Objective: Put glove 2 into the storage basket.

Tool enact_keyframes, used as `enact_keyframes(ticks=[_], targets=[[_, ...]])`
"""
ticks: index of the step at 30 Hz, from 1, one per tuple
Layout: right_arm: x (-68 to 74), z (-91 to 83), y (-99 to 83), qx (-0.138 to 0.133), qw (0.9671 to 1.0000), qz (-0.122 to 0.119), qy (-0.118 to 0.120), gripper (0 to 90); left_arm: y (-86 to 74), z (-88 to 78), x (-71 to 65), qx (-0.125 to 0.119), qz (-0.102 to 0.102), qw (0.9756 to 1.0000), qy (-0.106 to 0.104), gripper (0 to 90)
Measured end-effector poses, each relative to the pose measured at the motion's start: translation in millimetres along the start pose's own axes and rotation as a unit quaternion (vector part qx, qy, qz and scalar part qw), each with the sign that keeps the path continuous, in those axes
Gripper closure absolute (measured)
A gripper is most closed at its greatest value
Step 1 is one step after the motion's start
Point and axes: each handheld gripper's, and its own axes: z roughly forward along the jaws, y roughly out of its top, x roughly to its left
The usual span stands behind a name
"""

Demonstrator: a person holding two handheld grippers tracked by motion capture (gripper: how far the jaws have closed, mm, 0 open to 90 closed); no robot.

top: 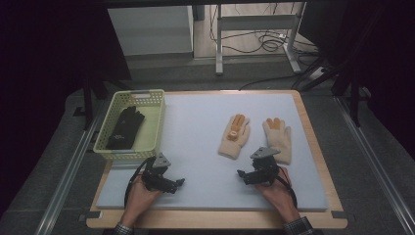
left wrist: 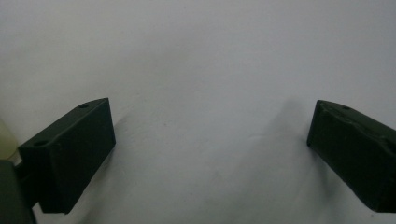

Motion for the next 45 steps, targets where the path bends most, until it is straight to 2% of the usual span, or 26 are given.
enact_keyframes(ticks=[13, 17, 19, 21, 24, 25, 26, 27, 28, 29, 30, 31, 32, 33, 35, 36, 37, 38, 40, 43, 44, 45], targets=[[0.1, -3.0, 3.4, 0.008, 1.0000, -0.002, -0.003, 14.4, -0.8, -0.1, -0.2, -0.003, 0.000, 1.0000, 0.001, 0.4], [-4.5, -12.0, 11.9, 0.002, 1.0000, -0.002, -0.006, 17.4, -0.9, -0.1, -0.2, -0.004, -0.001, 1.0000, 0.001, 0.5], [-9.5, -23.2, 21.3, -0.005, 0.9998, -0.007, -0.016, 22.0, -0.9, -0.1, -0.2, -0.004, -0.001, 1.0000, 0.001, 0.5], [-12.0, -26.8, 24.2, -0.005, 0.9997, -0.010, -0.021, 24.2, -0.9, -0.1, -0.2, -0.004, -0.001, 1.0000, 0.001, 0.5], [-28.8, -37.7, 30.7, -0.001, 0.9987, -0.017, -0.049, 34.7, -1.0, -0.1, -0.2, -0.004, -0.001, 1.0000, 0.001, 0.6], [-35.3, -39.8, 30.9, -0.001, 0.9985, -0.012, -0.053, 36.6, -1.0, -0.1, -0.2, -0.004, -0.001, 1.0000, 0.001, 0.6], [-35.3, -39.8, 30.9, -0.001, 0.9985, -0.012, -0.053, 36.6, -1.0, -0.1, -0.2, -0.004, -0.001, 1.0000, 0.001, 0.5], [-49.4, -44.3, 29.9, -0.003, 0.9983, 0.006, -0.059, 42.5, -1.0, -0.1, -0.2, -0.004, -0.001, 1.0000, 0.001, 0.6], [-49.4, -44.3, 29.9, -0.003, 0.9983, 0.006, -0.059, 42.5, -1.0, -0.1, -0.2, -0.004, -0.001, 1.0000, 0.001, 0.6], [-63.6, -48.9, 27.7, -0.006, 0.9974, 0.020, -0.069, 47.6, -1.0, -0.1, -0.2, -0.004, -0.001, 1.0000, 0.002, 0.6], [-70.8, -50.9, 26.3, -0.005, 0.9970, 0.025, -0.073, 50.9, -1.0, -0.1, -0.2, -0.004, -0.001, 1.0000, 0.002, 0.7], [-70.8, -50.9, 26.3, -0.005, 0.9970, 0.025, -0.073, 50.9, -1.0, -0.1, -0.2, -0.004, -0.001, 1.0000, 0.002, 0.7], [-77.7, -52.6, 24.7, -0.004, 0.9963, 0.032, -0.079, 53.4, -1.1, -0.1, -0.1, -0.004, -0.001, 1.0000, 0.001, 0.7], [-91.5, -55.4, 21.8, -0.001, 0.9949, 0.044, -0.090, 58.0, -1.1, -0.2, -0.2, -0.004, -0.001, 1.0000, 0.002, 0.8], [-104.3, -56.3, 19.1, 0.000, 0.9937, 0.055, -0.098, 61.3, -1.1, -0.1, -0.1, -0.004, -0.002, 1.0000, 0.001, 0.8], [-104.3, -56.3, 19.1, 0.000, 0.9937, 0.055, -0.098, 61.3, -1.1, -0.1, -0.2, -0.004, -0.002, 1.0000, 0.002, 0.8], [-114.8, -56.3, 16.7, 0.003, 0.9922, 0.065, -0.106, 63.7, -1.1, -0.1, -0.2, -0.005, -0.002, 1.0000, 0.002, 0.9], [-114.8, -56.3, 16.7, 0.003, 0.9922, 0.065, -0.106, 63.7, -1.2, -0.1, -0.4, -0.005, -0.004, 1.0000, 0.002, 0.9], [-126.3, -53.7, 14.2, 0.008, 0.9910, 0.075, -0.111, 64.7, -1.2, -0.1, -0.3, -0.005, -0.003, 1.0000, 0.001, 0.9], [-133.3, -48.4, 12.8, -0.001, 0.9915, 0.088, -0.096, 52.2, -1.2, -0.2, -0.3, -0.005, -0.003, 1.0000, 0.001, 1.0], [-133.3, -48.4, 12.8, -0.001, 0.9915, 0.088, -0.096, 52.2, -1.2, -0.2, -0.3, -0.005, -0.003, 1.0000, 0.001, 1.0], [-135.3, -44.1, 12.8, -0.005, 0.9917, 0.091, -0.091, 45.6, -1.2, -0.2, -0.3, -0.005, -0.003, 1.0000, 0.002, 1.0]])
